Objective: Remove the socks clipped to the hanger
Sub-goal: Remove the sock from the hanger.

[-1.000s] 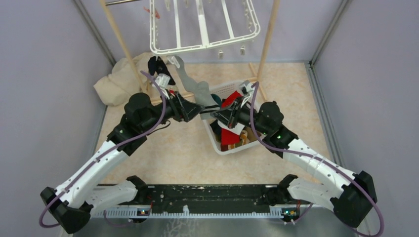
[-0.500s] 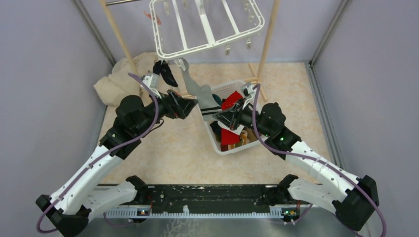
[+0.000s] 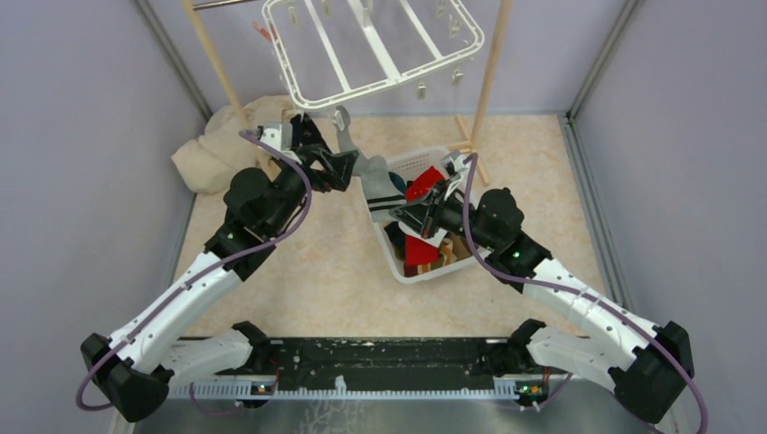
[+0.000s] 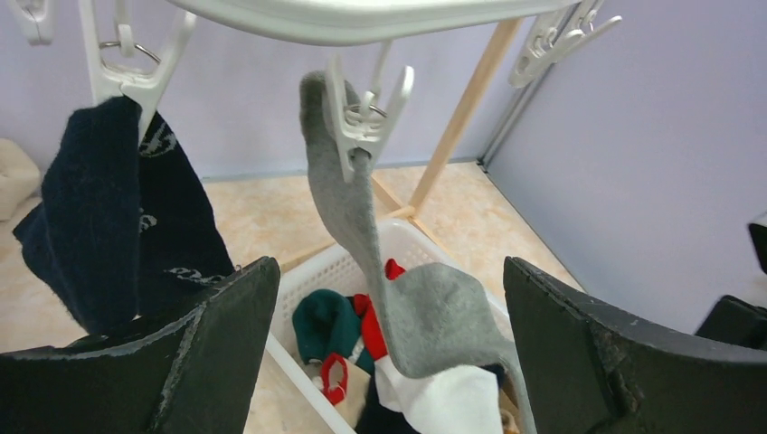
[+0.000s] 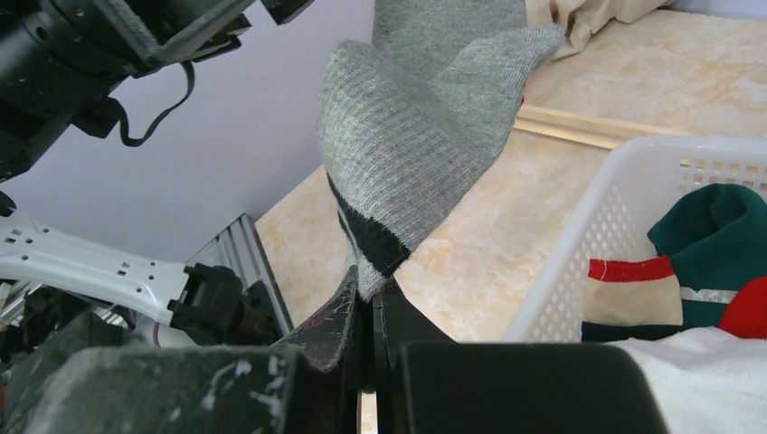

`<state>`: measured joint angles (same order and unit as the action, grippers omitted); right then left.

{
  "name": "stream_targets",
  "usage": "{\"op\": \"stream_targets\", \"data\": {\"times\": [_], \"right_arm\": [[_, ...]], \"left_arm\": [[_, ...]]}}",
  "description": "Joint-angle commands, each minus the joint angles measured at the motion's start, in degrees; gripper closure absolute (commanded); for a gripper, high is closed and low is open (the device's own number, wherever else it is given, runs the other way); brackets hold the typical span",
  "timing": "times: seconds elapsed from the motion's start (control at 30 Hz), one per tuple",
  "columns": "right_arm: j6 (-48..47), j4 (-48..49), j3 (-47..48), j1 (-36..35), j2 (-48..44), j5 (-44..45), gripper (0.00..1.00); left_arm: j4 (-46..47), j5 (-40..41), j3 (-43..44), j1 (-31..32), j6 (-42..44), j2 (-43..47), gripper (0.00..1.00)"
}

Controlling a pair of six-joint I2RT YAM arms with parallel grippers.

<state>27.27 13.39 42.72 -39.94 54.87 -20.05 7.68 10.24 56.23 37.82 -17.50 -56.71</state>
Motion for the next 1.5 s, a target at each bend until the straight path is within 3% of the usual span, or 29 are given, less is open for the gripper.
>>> {"op": "stream_targets", "data": {"times": [0.0,0.47,1.47], "right_arm": [[0.66,2.65,0.17,0.40,-0.96,-1.03,1.00],[1.29,3.49,-0.53,0.39,-0.70,-1.74,1.00],[1.10,2.78,-2.04,0.39,-0.91,-2.97,1.00]], "left_arm": [[9.28,2.77,-1.20,-0.29,4.48,-1.14,0.01],[25.00,0.46,-3.87,-0.29,5.54,-5.65,0.09],[37.89,1.39,0.71,-0.45,13.21,-14.56,0.11]]}}
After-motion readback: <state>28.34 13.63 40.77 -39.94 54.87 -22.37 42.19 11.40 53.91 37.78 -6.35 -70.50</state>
